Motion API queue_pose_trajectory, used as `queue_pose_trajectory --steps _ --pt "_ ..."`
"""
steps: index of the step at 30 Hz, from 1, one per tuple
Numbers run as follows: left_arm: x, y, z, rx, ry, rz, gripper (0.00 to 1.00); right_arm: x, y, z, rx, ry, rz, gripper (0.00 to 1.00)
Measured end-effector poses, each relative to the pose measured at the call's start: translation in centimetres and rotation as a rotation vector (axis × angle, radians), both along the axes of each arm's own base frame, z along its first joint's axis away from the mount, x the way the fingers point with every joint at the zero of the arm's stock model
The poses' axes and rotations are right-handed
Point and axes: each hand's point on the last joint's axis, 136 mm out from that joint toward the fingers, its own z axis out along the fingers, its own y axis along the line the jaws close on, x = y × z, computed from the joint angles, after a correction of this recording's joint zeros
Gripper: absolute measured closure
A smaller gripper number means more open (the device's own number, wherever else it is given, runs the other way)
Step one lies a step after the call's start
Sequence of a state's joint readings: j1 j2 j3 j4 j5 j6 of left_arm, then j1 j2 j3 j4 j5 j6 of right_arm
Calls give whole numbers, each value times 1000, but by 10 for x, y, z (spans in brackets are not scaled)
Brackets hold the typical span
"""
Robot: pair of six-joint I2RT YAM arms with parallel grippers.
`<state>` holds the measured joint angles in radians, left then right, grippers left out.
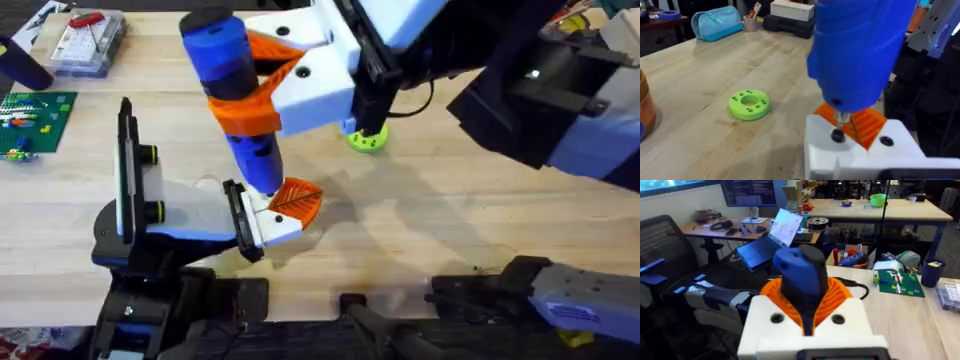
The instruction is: Pick up the gripper from the table and insert it into the empty holder that is missing its gripper. Then pick up a screw, insert it into the mounting hole, and use the screwdriver to tighten it. Finally, clean up the table by picking up the vegetable and placing it into the bucket.
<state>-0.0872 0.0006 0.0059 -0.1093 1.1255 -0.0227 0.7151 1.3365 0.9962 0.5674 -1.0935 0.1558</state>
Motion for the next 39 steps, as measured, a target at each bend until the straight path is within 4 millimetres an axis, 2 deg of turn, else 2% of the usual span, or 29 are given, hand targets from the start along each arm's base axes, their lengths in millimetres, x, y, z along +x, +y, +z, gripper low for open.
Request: queue_pose_trajectory --steps 39 --pt "0 0 0 0 1 1 987 1 3 -5 -11 -24 3 949"
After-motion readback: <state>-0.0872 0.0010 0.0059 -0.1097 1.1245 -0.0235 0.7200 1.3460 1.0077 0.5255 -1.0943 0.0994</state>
